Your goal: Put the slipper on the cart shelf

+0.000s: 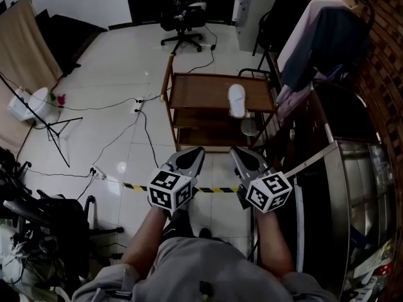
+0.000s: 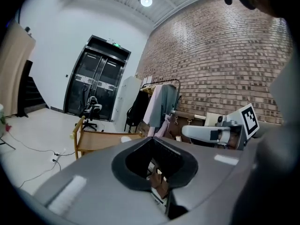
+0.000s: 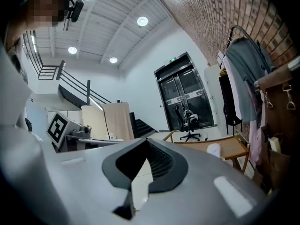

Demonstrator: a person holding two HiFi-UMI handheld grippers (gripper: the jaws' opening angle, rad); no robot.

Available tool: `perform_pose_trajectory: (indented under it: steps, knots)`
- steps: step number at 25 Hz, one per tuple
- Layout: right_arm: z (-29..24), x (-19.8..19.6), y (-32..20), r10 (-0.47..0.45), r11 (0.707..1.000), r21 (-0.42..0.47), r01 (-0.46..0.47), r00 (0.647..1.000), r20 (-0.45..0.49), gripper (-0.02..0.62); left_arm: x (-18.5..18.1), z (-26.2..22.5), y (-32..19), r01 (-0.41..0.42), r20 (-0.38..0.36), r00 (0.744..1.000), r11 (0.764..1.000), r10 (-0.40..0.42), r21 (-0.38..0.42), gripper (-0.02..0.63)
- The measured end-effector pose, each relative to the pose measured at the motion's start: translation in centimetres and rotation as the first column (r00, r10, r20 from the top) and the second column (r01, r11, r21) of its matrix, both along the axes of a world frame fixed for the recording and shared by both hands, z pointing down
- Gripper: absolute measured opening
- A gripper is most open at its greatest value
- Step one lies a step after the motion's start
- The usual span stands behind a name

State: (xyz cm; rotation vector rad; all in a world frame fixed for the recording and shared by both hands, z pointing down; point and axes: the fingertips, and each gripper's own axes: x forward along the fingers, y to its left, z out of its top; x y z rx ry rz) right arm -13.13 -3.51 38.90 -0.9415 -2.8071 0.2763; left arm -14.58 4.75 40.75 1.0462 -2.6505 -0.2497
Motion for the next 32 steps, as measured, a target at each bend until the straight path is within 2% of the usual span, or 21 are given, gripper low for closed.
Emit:
perform_pose_trajectory:
  steps: [3,10,17,21,25,30,32]
  knots:
    - [0.8,-3.4,-0.3,0.023,1.000,0.012,-0.023,1.000,-0.012,0.000,-3.6,0.8,-0.4,-0.018,-0.006,1.000,1.000,0.018,0.010,0.008]
    - [2.5,-12.7,-0.6,0.138,0.990,0.047,-0.136,0.989,-0.055,0.000,-13.5,2.4,-1.1,-0.127,-0.028,0.992,0.992,0.127,0.015,0.008]
    - [3.8,-20.4,-0.5,0.261,0.963,0.095,-0.252,0.961,-0.093,0.000,-21.7,4.2,-1.5,-0.230,-0.074,0.970,0.973,0.232,0.031,0.008]
    - [5.8,-22.8,-2.4,0.339,0.937,0.132,-0.323,0.932,-0.131,0.000,-24.9,5.6,-3.1,-0.275,-0.074,0.958,0.961,0.276,0.030,0.008]
    - [8.4,-24.1,-5.1,0.401,0.914,0.143,-0.380,0.898,-0.179,0.000,-26.7,7.8,-5.3,-0.297,-0.116,0.948,0.955,0.297,0.014,0.008]
    - [11.4,-26.2,-9.1,0.442,0.895,0.166,-0.413,0.869,-0.222,0.000,-28.7,10.3,-7.8,-0.285,-0.153,0.948,0.959,0.280,-0.007,0.008]
    - [13.3,-27.5,-10.7,0.459,0.888,0.170,-0.428,0.853,-0.249,0.025,-29.5,11.6,-8.7,-0.277,-0.163,0.949,0.961,0.271,-0.018,0.008]
